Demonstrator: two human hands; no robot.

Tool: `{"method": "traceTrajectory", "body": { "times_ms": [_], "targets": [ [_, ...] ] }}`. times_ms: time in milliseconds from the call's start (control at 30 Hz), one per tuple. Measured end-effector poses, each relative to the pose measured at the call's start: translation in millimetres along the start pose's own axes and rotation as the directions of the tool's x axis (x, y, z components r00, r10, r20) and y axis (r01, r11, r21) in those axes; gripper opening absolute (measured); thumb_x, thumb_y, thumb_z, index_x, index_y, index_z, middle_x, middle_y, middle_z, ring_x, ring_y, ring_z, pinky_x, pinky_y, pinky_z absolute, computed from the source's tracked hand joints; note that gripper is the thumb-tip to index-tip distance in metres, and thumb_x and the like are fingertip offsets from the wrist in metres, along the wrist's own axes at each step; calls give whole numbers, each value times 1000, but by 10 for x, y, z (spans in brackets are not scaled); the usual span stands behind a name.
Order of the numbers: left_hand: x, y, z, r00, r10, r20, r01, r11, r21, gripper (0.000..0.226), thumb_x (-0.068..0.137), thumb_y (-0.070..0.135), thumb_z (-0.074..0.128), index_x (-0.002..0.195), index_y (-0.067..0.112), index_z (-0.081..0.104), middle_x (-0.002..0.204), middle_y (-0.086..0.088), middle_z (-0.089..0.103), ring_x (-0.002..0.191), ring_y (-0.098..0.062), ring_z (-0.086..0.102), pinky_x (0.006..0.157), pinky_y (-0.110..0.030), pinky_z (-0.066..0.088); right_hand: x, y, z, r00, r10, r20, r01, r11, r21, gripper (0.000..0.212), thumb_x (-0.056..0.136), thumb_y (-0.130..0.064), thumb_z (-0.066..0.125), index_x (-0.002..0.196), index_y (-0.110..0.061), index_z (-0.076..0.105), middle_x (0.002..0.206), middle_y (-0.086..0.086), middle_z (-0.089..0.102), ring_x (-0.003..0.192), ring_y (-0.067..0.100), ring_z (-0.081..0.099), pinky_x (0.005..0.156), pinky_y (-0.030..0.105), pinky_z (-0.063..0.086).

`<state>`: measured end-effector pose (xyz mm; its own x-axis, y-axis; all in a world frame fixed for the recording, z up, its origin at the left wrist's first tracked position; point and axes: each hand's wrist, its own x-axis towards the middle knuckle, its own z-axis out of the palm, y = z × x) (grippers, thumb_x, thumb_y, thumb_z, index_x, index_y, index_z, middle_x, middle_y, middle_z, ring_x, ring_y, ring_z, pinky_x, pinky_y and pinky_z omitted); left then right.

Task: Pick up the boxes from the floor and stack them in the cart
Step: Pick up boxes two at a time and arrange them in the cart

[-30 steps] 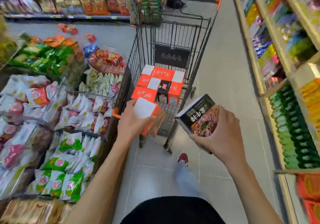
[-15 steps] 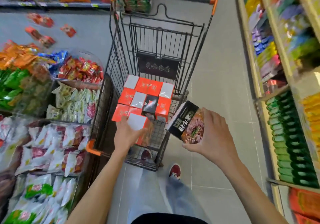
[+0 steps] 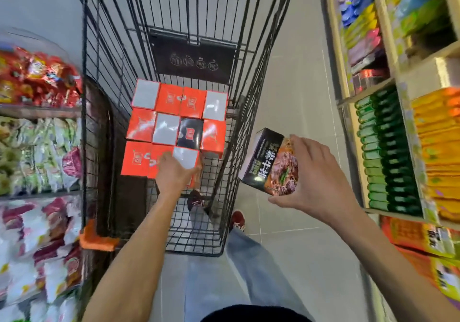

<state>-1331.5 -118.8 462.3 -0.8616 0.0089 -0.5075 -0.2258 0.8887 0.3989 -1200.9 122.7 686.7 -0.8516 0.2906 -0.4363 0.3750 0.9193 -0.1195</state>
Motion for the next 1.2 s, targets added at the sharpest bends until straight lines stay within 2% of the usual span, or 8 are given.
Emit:
{"method": "traceTrajectory", "body": {
  "times_ms": [300, 500, 700, 867, 933, 1000, 1100, 1200],
  "targets": [
    [233, 6, 364, 999, -23, -48, 33, 978, 205, 102, 63, 64, 79, 127, -4, 41, 129, -21, 47, 120, -38, 47, 85, -46, 48, 246, -84, 79, 998, -56, 25, 57, 998, -8, 129, 52, -75, 74, 152, -19, 14, 151, 2, 29, 135, 19, 27, 114, 32, 24],
    [267, -17, 572, 992, -1, -124, 45, 934, 355, 95, 60, 63, 81, 118, -2, 44, 119, -25, 51, 106, -40, 52, 78, -48, 47, 219, 56, 84, 999, -35, 40, 36, 999, -7, 129, 53, -74, 75, 152, -19, 13, 150, 0, 28, 135, 17, 26, 114, 30, 23],
    [393, -183, 484, 995, 78, -61, -49, 925, 377, 94, 63, 73, 69, 112, -3, 46, 106, -23, 52, 95, -39, 55, 67, -48, 50, 137, 203, 145, 999, -27, 44, 27, 1000, -9, 128, 55, -72, 75, 153, -17, 13, 149, 2, 31, 135, 19, 28, 114, 31, 24],
    [408, -195, 276, 989, 103, -110, -108, 993, -40, 47, 99, 44, 48, 109, -1, 55, 106, -19, 60, 97, -37, 58, 79, -46, 49, 88, 237, 187, 998, -41, 46, 39, 999, 36, 128, 57, -72, 75, 153, -16, 12, 152, 1, 27, 138, 18, 25, 115, 30, 22],
    [288, -29, 136, 990, 135, -29, -138, 977, -162, 39, 100, 39, 46, 114, 5, 59, 111, -13, 65, 100, -27, 61, 87, -39, 48, 83, 238, 208, 997, -60, 49, 58, 997, 50, 127, 57, -71, 76, 153, -17, 12, 152, 1, 26, 138, 17, 24, 114, 28, 20],
    [52, 243, -39, 969, 207, 135, -166, 950, -266, 47, 96, 53, 43, 117, 14, 60, 111, -4, 68, 100, -19, 63, 91, -38, 51, 78, 232, 234, 994, -93, 49, 89, 993, 83, 127, 57, -70, 77, 153, -17, 12, 152, 0, 26, 137, 16, 22, 112, 25, 18],
    [-491, 657, -337, 820, 289, 494, 17, 851, -525, 64, 89, 69, 44, 124, 18, 60, 112, 2, 71, 103, -15, 68, 92, -36, 54, 69, 186, 291, 987, -150, 65, 141, 981, 131, 129, 56, -70, 77, 153, -19, 11, 153, 0, 24, 137, 14, 19, 112, 24, 15],
    [-834, 815, -510, 697, 379, 608, 9, 844, -536, 72, 80, 76, 52, 131, 26, 55, 125, 6, 65, 115, -12, 62, 100, -35, 48, 65, 110, 348, 977, -200, 70, 187, 970, 157, 129, 55, -71, 77, 153, -19, 10, 153, 0, 24, 137, 14, 20, 114, 28, 19]
  ]
}}
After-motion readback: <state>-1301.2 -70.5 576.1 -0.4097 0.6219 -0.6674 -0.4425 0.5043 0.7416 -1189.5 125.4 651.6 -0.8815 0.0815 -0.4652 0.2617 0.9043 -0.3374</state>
